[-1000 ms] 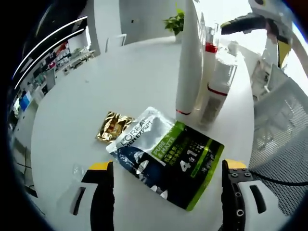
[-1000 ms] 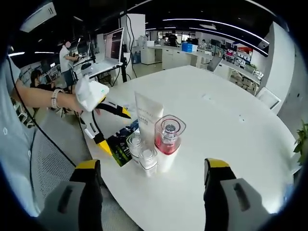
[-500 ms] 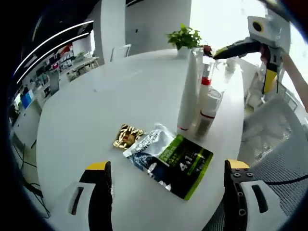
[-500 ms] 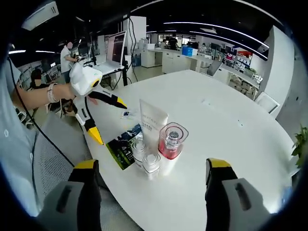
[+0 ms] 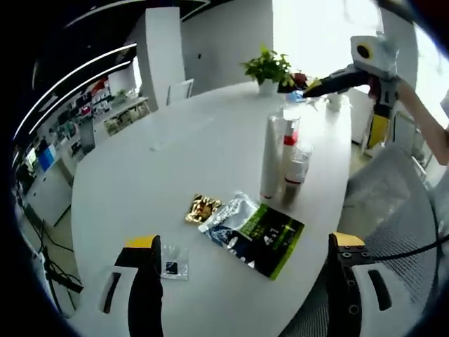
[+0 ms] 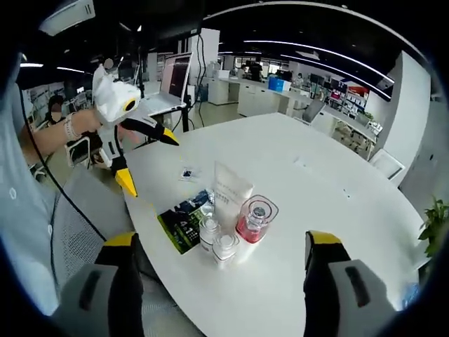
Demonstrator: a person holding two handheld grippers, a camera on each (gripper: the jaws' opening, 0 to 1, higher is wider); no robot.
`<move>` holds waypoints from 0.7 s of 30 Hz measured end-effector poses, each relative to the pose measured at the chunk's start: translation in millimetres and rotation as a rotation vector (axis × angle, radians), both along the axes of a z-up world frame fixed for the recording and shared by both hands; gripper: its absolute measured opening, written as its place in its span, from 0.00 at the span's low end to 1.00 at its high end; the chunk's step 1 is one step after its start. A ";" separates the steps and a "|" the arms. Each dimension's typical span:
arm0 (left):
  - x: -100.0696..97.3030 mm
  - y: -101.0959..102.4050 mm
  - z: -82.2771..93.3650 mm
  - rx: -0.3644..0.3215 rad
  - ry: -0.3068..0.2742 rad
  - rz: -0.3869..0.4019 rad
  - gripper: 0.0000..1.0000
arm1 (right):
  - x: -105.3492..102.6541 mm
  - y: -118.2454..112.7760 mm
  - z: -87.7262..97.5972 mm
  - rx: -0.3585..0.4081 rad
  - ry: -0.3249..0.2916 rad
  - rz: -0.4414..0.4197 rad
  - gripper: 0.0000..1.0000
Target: Arrange the skincare products in the storage area until every visible bottle or jar stands upright without overlapping.
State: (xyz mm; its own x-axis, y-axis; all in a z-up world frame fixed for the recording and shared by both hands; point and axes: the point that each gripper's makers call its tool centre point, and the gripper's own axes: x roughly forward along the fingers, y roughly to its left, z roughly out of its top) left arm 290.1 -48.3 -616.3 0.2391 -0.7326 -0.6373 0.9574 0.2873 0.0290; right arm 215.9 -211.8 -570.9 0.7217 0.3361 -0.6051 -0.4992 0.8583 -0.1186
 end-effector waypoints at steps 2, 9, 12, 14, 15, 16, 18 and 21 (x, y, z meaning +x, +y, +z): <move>0.4 3.8 5.5 -0.003 -0.014 0.005 0.97 | 0.1 0.2 1.9 -0.002 -0.007 -0.001 0.99; 3.6 15.5 9.7 -0.004 -0.030 0.023 0.97 | -1.0 3.1 4.5 0.002 -0.018 0.005 0.99; 3.2 19.2 11.4 -0.002 -0.033 0.028 0.97 | -1.2 3.6 5.1 0.003 -0.020 0.005 0.99; 3.9 22.0 12.1 -0.001 -0.032 0.039 0.97 | -1.1 3.3 5.7 -0.004 -0.024 0.003 1.00; 4.6 23.2 12.8 -0.004 -0.037 0.044 0.97 | -1.3 3.2 5.7 -0.003 -0.021 -0.002 1.00; 4.3 24.0 13.1 -0.003 -0.037 0.042 0.97 | -1.3 3.2 5.6 -0.002 -0.020 -0.003 1.00; 4.6 25.9 14.2 -0.006 -0.035 0.046 0.97 | -2.5 4.9 5.3 0.000 -0.014 0.006 1.00; 6.8 28.3 15.9 -0.017 -0.030 0.049 0.97 | -2.0 7.5 4.0 -0.004 -0.007 0.015 1.00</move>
